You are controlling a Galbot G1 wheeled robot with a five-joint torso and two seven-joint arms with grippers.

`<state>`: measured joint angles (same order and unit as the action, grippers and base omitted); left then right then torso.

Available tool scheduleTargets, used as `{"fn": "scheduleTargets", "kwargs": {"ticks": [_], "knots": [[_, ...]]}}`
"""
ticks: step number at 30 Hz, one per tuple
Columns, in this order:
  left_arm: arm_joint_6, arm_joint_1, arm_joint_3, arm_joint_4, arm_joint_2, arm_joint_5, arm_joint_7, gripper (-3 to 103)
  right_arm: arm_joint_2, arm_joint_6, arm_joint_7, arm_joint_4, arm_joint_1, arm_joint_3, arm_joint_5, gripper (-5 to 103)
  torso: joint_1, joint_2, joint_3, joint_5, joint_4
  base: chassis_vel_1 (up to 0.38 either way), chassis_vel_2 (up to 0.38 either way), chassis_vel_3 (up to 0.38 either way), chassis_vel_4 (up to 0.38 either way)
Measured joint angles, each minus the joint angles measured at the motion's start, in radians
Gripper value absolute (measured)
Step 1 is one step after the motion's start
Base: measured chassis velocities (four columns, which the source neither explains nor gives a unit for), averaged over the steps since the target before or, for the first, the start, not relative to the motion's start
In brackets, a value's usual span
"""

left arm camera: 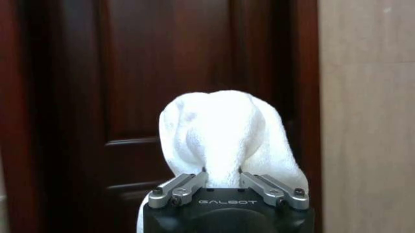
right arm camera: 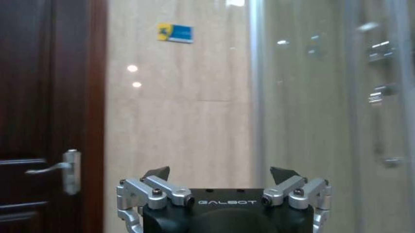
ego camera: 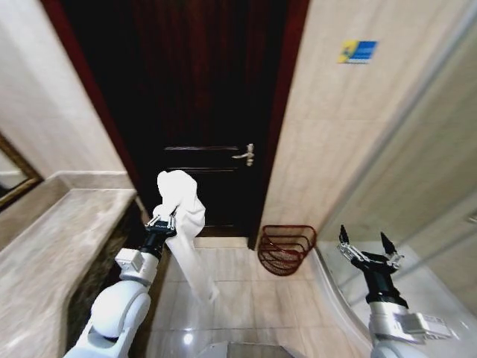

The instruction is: Discard the used towel into the hamper.

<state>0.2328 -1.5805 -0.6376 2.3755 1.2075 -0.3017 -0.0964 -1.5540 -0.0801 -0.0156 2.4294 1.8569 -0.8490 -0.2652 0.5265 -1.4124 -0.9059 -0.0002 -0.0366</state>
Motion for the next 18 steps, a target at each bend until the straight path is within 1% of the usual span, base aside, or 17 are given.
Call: {"fn": "scheduleTargets", "kwargs": {"ticks": [8, 13, 16, 18], "knots": [[-0.007, 0.004, 0.003, -0.007, 0.002, -0.004, 0.006, 7, -0.002, 0.002, 0.002, 0.005, -0.001, -0.005, 0.001, 100, 0.000, 0.000, 0.000, 0.0002, -0.0002, -0.165, -0.147, -0.095, -0.095], [-0.021, 0.000, 0.006, -0.012, 0.008, -0.007, 0.013, 7, -0.004, -0.001, 0.002, 0.004, 0.000, -0.006, 0.002, 100, 0.000, 0.000, 0.000, 0.0002, 0.0002, -0.166, -0.160, -0.081, -0.067], [-0.029, -0.002, 0.007, -0.012, 0.007, -0.013, 0.015, 7, -0.006, -0.004, 0.003, 0.003, 0.000, -0.005, 0.004, 100, 0.000, 0.000, 0.000, 0.0004, 0.0003, -0.085, -0.117, -0.052, -0.045], [-0.033, -0.006, 0.007, -0.011, 0.006, -0.020, 0.015, 7, -0.009, -0.005, 0.005, 0.002, -0.002, 0.000, 0.006, 100, -0.004, 0.009, 0.005, 0.0002, 0.0000, -0.023, -0.036, -0.001, -0.023]]}}
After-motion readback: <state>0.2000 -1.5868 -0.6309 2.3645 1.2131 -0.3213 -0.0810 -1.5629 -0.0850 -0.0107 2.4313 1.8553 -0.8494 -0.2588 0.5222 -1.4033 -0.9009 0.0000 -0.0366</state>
